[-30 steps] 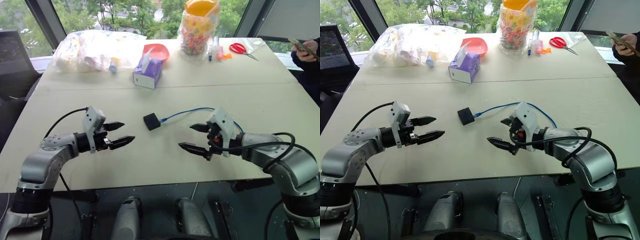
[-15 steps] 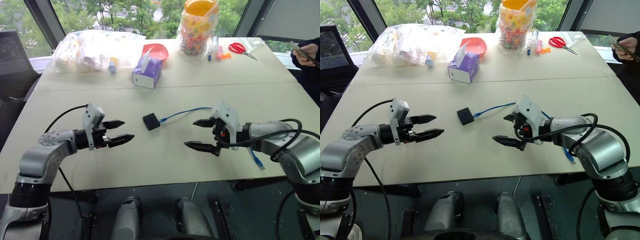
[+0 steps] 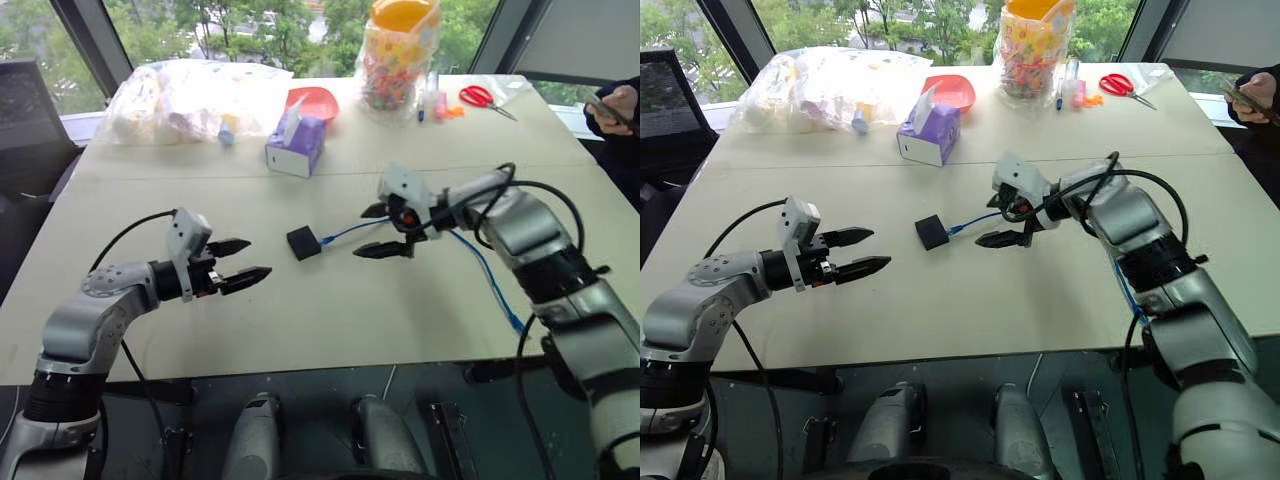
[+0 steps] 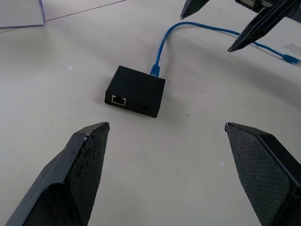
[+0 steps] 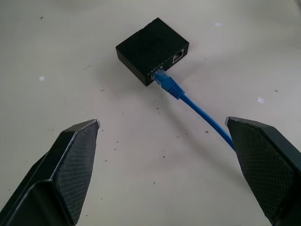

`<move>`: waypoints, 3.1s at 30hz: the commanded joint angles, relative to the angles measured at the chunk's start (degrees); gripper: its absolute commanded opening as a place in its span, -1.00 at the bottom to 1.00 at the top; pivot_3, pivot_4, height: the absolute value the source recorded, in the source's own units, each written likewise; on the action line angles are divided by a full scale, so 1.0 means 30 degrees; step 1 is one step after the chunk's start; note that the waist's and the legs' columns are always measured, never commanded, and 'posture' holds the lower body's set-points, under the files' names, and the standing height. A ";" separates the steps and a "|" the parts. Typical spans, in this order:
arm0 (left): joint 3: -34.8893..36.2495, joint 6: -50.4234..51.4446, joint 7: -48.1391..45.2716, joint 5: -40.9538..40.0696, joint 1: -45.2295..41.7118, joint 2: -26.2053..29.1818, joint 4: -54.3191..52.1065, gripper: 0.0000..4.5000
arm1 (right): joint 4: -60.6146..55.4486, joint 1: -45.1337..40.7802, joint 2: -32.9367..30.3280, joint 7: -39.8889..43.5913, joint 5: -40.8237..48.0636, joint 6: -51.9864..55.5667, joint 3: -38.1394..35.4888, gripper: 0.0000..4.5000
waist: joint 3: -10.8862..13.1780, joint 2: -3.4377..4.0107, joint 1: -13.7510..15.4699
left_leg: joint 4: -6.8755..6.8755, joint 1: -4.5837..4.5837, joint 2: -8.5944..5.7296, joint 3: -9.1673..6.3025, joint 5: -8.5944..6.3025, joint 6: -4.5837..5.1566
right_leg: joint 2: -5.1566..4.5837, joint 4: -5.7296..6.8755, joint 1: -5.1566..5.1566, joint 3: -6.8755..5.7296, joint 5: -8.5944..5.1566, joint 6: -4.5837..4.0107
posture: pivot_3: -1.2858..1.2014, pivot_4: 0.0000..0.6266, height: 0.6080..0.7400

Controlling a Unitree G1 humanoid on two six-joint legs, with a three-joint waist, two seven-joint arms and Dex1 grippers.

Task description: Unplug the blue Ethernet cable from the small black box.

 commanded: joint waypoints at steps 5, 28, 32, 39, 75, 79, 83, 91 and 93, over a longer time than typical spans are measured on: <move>0.1115 -0.0225 0.1206 -0.0294 0.1099 -0.0150 -0.2128 0.83 | 0.9221 -0.4175 0.3840 0.1483 -0.3541 -0.5695 0.0801 1.00 | 0.0008 0.0011 -0.0128 | -0.0005 0.0035 0.0008 -0.0004 0.0002 -0.0003 | 0.0011 0.0078 -0.0018 -0.0002 -0.0001 0.0010 | 0.03 -0.52 0.92; 0.2723 0.0660 0.3646 -0.1835 0.2322 -0.0578 -0.3880 0.85 | 1.6334 -0.5886 0.7927 0.0973 -0.8026 -0.9867 -0.0689 -0.74 | 0.0008 0.0017 -0.0131 | -0.0023 0.0065 0.0012 -0.0009 0.0026 -0.0051 | 0.0016 0.0101 -0.0007 -0.0003 0.0003 0.0013 | 0.03 -0.52 0.92; 0.3041 0.1623 0.3708 -0.2881 0.1488 -0.0539 -0.3423 0.85 | 1.5032 -0.5334 0.7639 0.1141 -0.8009 -1.0081 -0.1027 -0.99 | 0.0007 0.0016 -0.0117 | -0.0018 0.0064 0.0009 -0.0014 0.0029 -0.0056 | 0.0016 0.0101 0.0002 -0.0003 0.0025 0.0053 | 0.03 -0.52 0.92; 0.3278 0.4771 0.3004 -0.6045 -0.0273 0.0165 -0.2624 0.85 | 0.2633 -0.0676 0.6019 -0.1237 -0.6474 -0.9324 -0.3230 -0.99 | 0.0013 0.0019 -0.0043 | -0.0038 0.0054 0.0008 -0.0031 0.0033 -0.0060 | 0.0022 0.0104 -0.0007 -0.0008 0.0039 0.0087 | 0.03 -0.52 0.92; 0.1689 0.6634 0.1806 -0.7497 -0.4394 -0.0661 0.1039 -0.18 | -1.0278 0.5852 0.2889 -0.7565 -1.0220 -1.3809 -0.2257 -1.00 | 0.0008 -0.0001 0.0004 | 0.0024 0.0076 0.0006 -0.0062 0.0069 -0.0107 | 0.0031 0.0110 0.0036 -0.0006 -0.0015 0.0018 | 0.03 -0.52 0.92; 0.1433 0.6437 0.1508 -0.7159 -0.4340 -0.0731 0.1045 -0.79 | -1.0348 0.5767 0.2724 -0.7381 -1.0072 -1.3826 -0.2325 -1.00 | 0.0008 -0.0001 0.0018 | 0.0042 0.0069 0.0004 -0.0063 0.0069 -0.0107 | 0.0030 0.0110 0.0043 -0.0005 -0.0016 0.0017 | 0.03 -0.52 0.92; 0.1261 0.6155 0.1273 -0.6782 -0.4229 -0.0508 0.1067 -0.79 | -1.0492 0.5745 0.2600 -0.6603 -0.9145 -1.2858 -0.2641 -1.00 | 0.0008 -0.0001 0.0003 | 0.0042 0.0071 0.0005 -0.0066 0.0069 -0.0106 | 0.0031 0.0112 0.0042 -0.0005 -0.0016 0.0017 | 0.03 -0.52 0.92; 0.1398 0.5678 -0.1907 -0.6861 -0.3248 0.1302 0.0236 -0.79 | -1.1705 0.4304 0.1374 -0.1000 -0.0427 -0.2059 -0.5229 0.25 | 0.0011 -0.0003 0.0003 | 0.0045 0.0069 0.0010 -0.0065 0.0066 -0.0102 | 0.0029 0.0115 0.0046 -0.0005 -0.0015 0.0015 | 0.03 -0.52 0.92; 0.1328 0.5660 -0.2356 -0.6875 -0.3171 0.1544 0.0147 -0.79 | -1.1616 0.3980 0.1025 -0.0509 0.0745 -0.0368 -0.5466 0.72 | 0.0011 -0.0003 0.0039 | 0.0045 0.0071 0.0014 -0.0065 0.0062 -0.0097 | 0.0028 0.0112 0.0046 -0.0009 -0.0019 0.0006 | 0.03 -0.52 0.92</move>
